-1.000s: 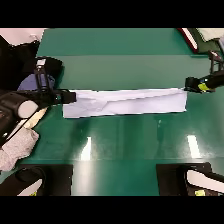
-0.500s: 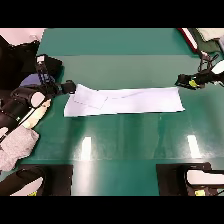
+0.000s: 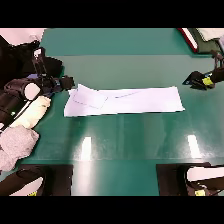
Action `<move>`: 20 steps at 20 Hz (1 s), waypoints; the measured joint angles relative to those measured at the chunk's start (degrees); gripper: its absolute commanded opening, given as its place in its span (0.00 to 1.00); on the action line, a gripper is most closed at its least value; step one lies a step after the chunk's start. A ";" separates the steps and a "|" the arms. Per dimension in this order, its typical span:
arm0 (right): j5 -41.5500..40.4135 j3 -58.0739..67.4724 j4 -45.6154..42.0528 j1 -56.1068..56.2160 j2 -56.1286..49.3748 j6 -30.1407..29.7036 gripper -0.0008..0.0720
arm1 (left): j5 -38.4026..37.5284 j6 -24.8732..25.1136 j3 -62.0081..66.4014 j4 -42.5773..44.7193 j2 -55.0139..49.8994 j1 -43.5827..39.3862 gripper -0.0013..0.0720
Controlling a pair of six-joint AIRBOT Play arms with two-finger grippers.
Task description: Fold the shirts.
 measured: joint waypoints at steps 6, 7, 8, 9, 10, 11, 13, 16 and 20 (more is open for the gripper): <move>8.15 2.05 4.87 -5.25 -9.27 -4.44 0.80 | -9.35 2.75 0.33 -2.19 0.00 0.02 0.07; 8.83 2.16 5.79 -5.51 -10.47 -5.25 0.80 | -10.21 2.99 0.33 -2.47 0.00 0.02 0.06; 9.57 2.23 6.78 -5.70 -11.56 -6.08 0.80 | -10.91 3.15 0.33 -2.75 0.00 0.00 0.07; 9.90 2.29 7.21 -5.79 -12.44 -6.75 0.80 | -11.37 3.28 0.33 -2.86 0.00 0.02 0.06; 10.49 2.32 8.15 -5.75 -13.35 -7.30 0.79 | -11.85 3.39 0.33 -2.97 0.00 0.02 0.06; 10.91 2.36 8.76 -5.53 -14.05 -7.80 0.76 | -12.09 3.48 0.33 -3.19 0.00 0.02 0.05; 11.87 2.43 9.94 -4.63 -15.52 -8.48 0.73 | -12.59 3.58 0.33 -3.37 0.00 0.00 0.06; 12.41 2.45 10.84 -2.80 -17.25 -9.22 0.57 | -12.94 3.61 0.33 -3.61 0.00 -0.85 0.05; 12.52 2.34 11.10 0.02 -18.21 -11.72 0.03 | -11.04 3.63 0.61 -4.90 -0.94 -5.09 0.05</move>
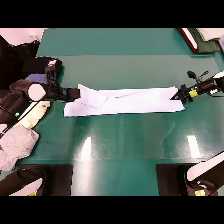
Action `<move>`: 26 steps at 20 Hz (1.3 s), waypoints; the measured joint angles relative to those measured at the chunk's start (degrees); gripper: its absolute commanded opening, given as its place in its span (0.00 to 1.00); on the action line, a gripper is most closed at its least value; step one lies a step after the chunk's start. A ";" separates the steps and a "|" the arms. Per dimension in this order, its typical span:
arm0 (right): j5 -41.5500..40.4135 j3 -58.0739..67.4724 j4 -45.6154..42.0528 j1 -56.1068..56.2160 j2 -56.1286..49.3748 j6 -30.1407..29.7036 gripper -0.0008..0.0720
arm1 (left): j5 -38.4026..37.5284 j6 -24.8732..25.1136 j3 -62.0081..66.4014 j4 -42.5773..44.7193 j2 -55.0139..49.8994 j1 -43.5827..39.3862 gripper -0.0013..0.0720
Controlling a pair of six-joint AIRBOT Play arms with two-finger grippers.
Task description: Fold the shirts.
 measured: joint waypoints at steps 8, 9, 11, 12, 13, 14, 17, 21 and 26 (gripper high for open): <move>1.66 0.02 8.85 1.97 9.94 -3.80 0.03 | 2.91 3.34 16.06 -5.20 -17.05 -12.20 0.05; 1.73 0.04 11.08 2.45 12.24 -3.96 0.03 | 2.95 3.67 19.34 -5.35 -20.55 -13.55 0.05; 1.99 0.04 14.01 4.04 16.63 -3.96 0.03 | 2.97 4.07 25.38 -5.70 -27.15 -15.76 0.05; 1.79 0.07 15.10 5.18 18.67 -3.85 0.03 | 2.91 4.26 27.98 -5.95 -30.08 -16.63 0.05; 1.70 0.04 16.02 6.64 20.72 -3.19 0.03 | 2.64 4.61 30.32 -6.34 -32.87 -17.38 0.05; 1.25 0.04 16.85 8.15 22.64 -2.51 0.03 | 2.12 5.16 32.50 -6.99 -35.56 -17.97 0.05; -0.87 0.04 17.97 13.09 26.86 -0.07 0.03 | 1.18 6.45 36.44 -8.90 -41.13 -18.93 0.05; -2.45 0.39 18.43 19.19 29.40 2.54 0.02 | -1.29 7.28 39.28 -9.11 -43.74 -18.91 0.05; -4.70 4.20 18.73 25.20 29.24 5.33 0.02 | -10.73 8.74 45.59 -2.01 -42.21 -16.81 0.05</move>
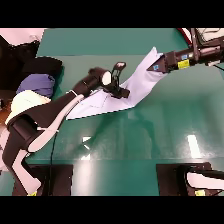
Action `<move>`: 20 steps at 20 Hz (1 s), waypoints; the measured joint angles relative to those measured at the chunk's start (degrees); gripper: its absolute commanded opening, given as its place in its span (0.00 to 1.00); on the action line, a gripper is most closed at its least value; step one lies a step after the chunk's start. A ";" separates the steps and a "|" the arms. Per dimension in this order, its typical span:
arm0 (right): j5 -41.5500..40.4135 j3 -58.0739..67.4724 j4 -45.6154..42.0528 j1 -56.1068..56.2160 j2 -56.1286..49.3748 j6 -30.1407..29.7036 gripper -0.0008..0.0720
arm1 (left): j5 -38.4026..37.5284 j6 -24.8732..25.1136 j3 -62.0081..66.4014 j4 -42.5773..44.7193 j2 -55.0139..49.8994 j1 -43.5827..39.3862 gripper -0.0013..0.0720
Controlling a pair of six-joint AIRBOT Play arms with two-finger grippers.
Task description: Fold the shirts.
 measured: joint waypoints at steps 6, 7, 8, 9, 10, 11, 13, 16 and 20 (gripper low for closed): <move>-1.68 10.23 0.04 9.90 -5.86 1.97 0.03 | -9.27 2.29 2.54 13.11 12.57 7.85 0.05; -2.47 11.93 0.02 11.91 -7.23 2.14 0.02 | -10.73 2.71 2.67 14.69 15.26 9.79 0.05; -3.50 13.79 0.02 14.21 -8.87 2.23 0.03 | -12.33 3.08 2.75 15.93 17.81 11.61 0.05; -4.70 15.50 0.02 16.31 -10.47 2.34 0.03 | -13.68 3.52 2.82 17.09 20.50 13.60 0.06; -6.05 17.20 0.00 18.62 -12.31 2.36 0.03 | -15.08 3.85 2.89 18.03 23.19 15.45 0.05; -7.30 18.64 -0.04 20.65 -14.10 2.40 0.03 | -16.04 4.11 2.91 18.80 25.59 16.98 0.05; -10.51 21.20 -0.07 24.61 -17.90 2.47 0.03 | -18.03 4.37 2.93 19.91 30.12 19.85 0.05; -16.24 22.38 -0.20 29.40 -23.19 2.58 0.03 | -20.28 4.85 2.97 21.03 35.30 22.29 0.06; -21.75 23.23 -0.20 34.03 -30.16 2.47 0.56 | -23.96 5.81 2.97 21.68 38.47 23.45 0.06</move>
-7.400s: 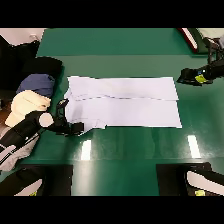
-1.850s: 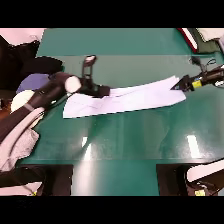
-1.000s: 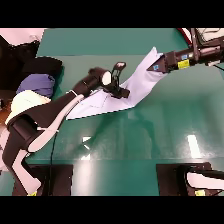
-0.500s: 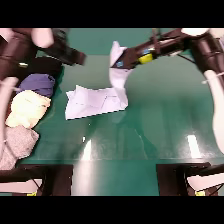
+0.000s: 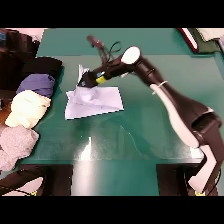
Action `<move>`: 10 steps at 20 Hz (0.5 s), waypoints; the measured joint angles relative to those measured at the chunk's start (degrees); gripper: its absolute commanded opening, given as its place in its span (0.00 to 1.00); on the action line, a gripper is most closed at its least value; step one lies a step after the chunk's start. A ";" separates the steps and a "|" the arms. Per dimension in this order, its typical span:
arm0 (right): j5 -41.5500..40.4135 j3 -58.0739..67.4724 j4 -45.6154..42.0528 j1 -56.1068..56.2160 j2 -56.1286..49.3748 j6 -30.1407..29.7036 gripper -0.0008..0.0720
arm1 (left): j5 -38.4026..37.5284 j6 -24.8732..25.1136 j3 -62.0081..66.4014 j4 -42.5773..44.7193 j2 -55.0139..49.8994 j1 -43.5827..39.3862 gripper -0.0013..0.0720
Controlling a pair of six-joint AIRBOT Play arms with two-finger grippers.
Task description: Fold the shirts.
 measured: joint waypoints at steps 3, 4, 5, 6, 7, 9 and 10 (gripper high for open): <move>-1.77 2.05 2.10 3.78 -4.07 -2.01 0.68 | -1.88 0.31 -0.11 0.02 0.68 0.24 0.06; -2.25 2.40 3.06 4.74 -4.59 -3.30 0.67 | -2.27 0.37 -0.11 0.11 0.83 0.31 0.06; -2.40 2.51 3.69 5.29 -4.61 -4.35 0.66 | -2.58 0.37 -0.13 0.17 0.90 0.33 0.06; -2.23 1.92 3.43 5.38 -4.04 -5.22 0.64 | -2.91 0.39 -0.15 0.15 0.94 0.35 0.06; -1.42 0.79 2.25 4.81 -3.04 -5.73 0.63 | -3.30 0.42 -0.15 0.17 1.03 0.37 0.06; 1.73 -3.13 -1.77 2.03 0.33 -6.54 0.63 | -4.07 0.44 -0.15 0.15 1.07 0.37 0.06; 3.41 -5.64 -4.28 0.07 2.12 -6.67 0.63 | -4.28 0.44 -0.15 0.15 1.09 0.39 0.06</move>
